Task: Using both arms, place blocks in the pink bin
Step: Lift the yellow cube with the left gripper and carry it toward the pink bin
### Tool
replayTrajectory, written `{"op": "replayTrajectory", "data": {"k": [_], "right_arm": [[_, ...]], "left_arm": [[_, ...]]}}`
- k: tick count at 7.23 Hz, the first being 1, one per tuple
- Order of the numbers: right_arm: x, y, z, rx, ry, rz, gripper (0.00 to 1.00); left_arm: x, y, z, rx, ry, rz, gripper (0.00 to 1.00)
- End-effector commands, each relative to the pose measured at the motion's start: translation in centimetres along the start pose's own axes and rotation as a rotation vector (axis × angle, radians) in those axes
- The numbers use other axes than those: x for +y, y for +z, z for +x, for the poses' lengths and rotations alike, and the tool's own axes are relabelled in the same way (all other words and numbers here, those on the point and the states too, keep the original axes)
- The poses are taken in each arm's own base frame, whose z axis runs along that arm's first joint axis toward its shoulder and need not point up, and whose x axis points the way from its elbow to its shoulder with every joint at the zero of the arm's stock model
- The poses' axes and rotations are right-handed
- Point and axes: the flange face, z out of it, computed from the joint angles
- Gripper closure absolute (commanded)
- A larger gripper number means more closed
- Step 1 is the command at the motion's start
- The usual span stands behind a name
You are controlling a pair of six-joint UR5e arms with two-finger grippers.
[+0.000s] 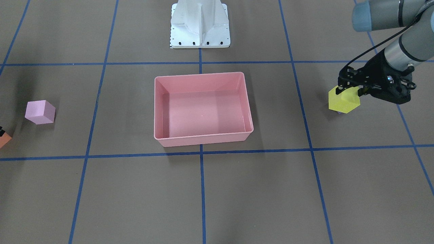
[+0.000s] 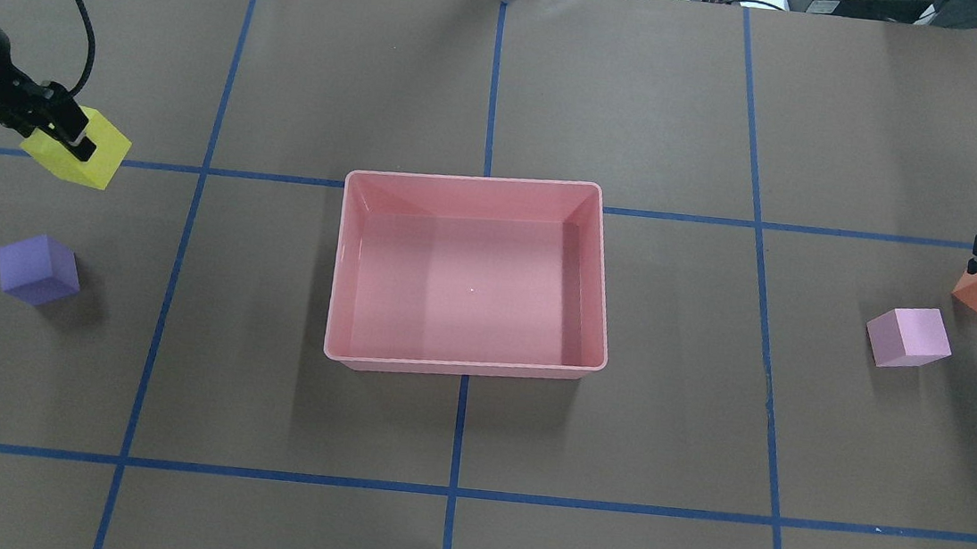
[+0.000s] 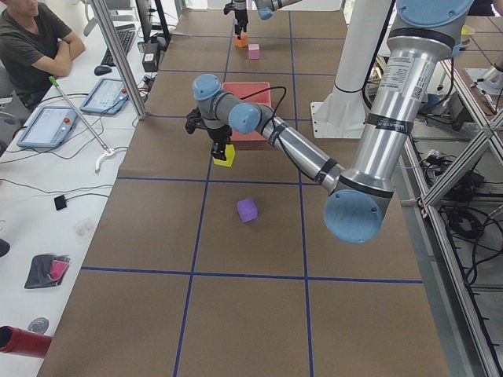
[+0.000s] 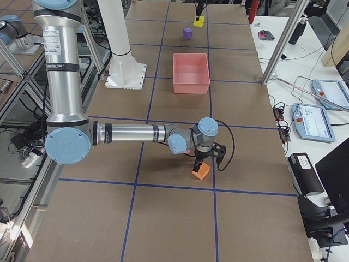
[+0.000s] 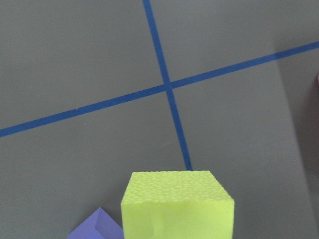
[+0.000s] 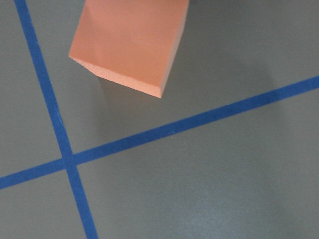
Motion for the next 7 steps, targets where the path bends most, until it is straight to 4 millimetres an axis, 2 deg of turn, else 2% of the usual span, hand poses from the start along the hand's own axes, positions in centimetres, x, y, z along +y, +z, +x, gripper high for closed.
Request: {"op": "replayTrajectory", "data": {"k": [1, 3, 4, 5, 6, 7], "right_arm": [[-0.2, 1.0, 1.1, 0.017, 0.034, -0.013, 0.01], [-0.2, 1.3, 1.6, 0.036, 0.038, -0.002, 0.02], [-0.4, 1.8, 2.0, 0.042, 0.047, -0.009, 0.2], [-0.7, 1.9, 1.8, 0.043, 0.054, -0.01, 0.55], [-0.9, 1.9, 1.4, 0.041, 0.095, -0.01, 1.0], [-1.3, 1.4, 0.3, 0.03, 0.09, -0.002, 1.0]], "left_arm": [[-0.6, -1.1, 7.6, 0.053, -0.096, 0.018, 1.0], [-0.4, -0.4, 13.4, 0.09, -0.139, -0.001, 1.0], [0.2, 1.2, 17.2, 0.088, -0.164, -0.016, 1.0], [1.1, 3.4, 22.2, 0.077, -0.17, -0.019, 1.0], [2.2, 5.4, 26.0, 0.068, -0.177, -0.028, 1.0], [2.6, 7.1, 28.9, 0.051, -0.183, -0.02, 1.0]]}}
